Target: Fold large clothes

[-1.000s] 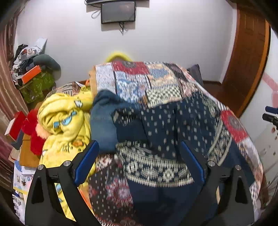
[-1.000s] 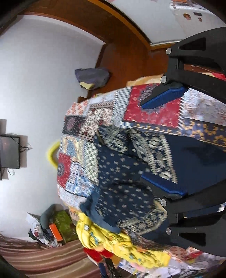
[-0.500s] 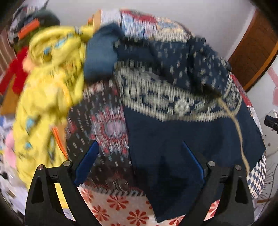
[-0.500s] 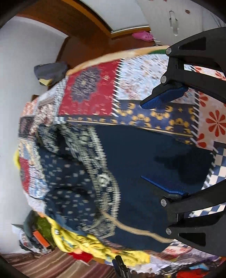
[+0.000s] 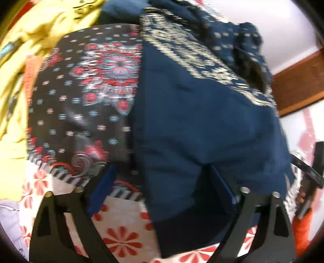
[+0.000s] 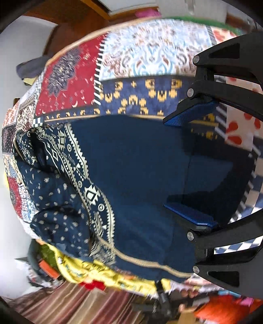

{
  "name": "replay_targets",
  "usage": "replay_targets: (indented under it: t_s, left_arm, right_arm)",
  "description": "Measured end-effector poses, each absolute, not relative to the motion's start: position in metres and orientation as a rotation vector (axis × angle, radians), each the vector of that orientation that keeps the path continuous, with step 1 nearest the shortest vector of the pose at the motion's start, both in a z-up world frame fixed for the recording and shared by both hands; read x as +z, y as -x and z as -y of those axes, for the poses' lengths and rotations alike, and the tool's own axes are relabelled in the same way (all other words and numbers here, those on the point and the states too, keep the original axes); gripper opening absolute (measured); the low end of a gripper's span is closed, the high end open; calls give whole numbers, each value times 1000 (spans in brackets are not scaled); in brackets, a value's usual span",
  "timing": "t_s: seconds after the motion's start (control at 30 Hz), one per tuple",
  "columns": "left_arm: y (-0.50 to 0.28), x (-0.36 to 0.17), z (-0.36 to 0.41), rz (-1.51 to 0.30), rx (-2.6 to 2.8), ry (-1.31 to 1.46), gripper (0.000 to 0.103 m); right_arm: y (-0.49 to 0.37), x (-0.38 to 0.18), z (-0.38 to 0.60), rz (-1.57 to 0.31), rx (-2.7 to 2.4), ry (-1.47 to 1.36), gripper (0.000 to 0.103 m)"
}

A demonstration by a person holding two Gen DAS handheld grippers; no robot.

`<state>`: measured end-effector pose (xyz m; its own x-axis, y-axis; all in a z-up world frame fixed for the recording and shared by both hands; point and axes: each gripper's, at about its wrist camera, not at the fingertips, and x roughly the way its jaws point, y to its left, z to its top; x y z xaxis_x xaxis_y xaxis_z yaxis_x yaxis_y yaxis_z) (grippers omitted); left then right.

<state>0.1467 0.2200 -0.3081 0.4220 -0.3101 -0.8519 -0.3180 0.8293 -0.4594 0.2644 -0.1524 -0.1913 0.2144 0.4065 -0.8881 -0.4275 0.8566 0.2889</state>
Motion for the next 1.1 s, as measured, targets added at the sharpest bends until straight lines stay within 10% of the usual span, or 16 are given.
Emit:
replay_targets:
  t_s: [0.27, 0.37, 1.1]
  left_arm:
    - [-146, -294, -201, -1104, -77, 624, 22]
    - [-147, -280, -189, -1088, -43, 522, 7]
    - [-297, -107, -252, -645, 20, 397, 4]
  right_arm:
    - [-261, -193, 145, -1204, 603, 16, 15]
    - [-264, -184, 142, -1179, 625, 24, 12]
    - [-397, -56, 88, -775, 597, -5, 7]
